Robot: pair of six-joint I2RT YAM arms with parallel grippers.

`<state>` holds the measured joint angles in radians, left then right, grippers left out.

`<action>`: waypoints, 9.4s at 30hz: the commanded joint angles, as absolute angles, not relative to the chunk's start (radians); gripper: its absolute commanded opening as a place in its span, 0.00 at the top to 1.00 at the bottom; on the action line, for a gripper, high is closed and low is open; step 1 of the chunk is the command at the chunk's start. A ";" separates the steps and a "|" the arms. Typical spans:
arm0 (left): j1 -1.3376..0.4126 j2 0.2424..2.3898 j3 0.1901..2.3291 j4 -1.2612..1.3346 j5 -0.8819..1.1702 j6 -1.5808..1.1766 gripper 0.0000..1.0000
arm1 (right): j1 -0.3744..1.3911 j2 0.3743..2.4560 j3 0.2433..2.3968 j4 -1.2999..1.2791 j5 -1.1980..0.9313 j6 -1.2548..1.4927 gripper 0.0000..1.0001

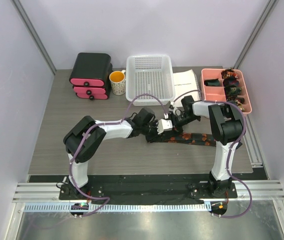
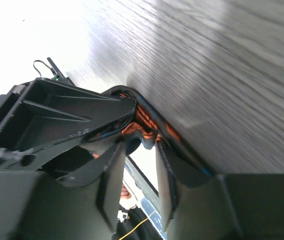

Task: Roll the ties
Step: Roll the tie at the center of the board.

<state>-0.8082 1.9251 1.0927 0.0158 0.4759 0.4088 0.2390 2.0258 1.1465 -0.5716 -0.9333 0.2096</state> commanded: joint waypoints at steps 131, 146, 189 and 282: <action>-0.739 1.954 1.243 -0.339 0.610 0.497 0.36 | 0.175 1.986 1.039 -0.535 -0.741 0.147 0.99; -0.750 1.953 1.114 0.176 0.716 0.230 0.27 | 0.190 2.008 1.051 -0.545 -0.709 0.133 0.99; -0.746 1.990 1.260 -0.396 0.406 0.382 0.47 | 0.196 1.996 1.098 -0.606 -0.851 0.137 0.99; -0.604 1.629 1.045 -0.069 0.818 0.354 0.00 | 0.302 2.074 1.253 -0.646 -0.655 -0.130 0.99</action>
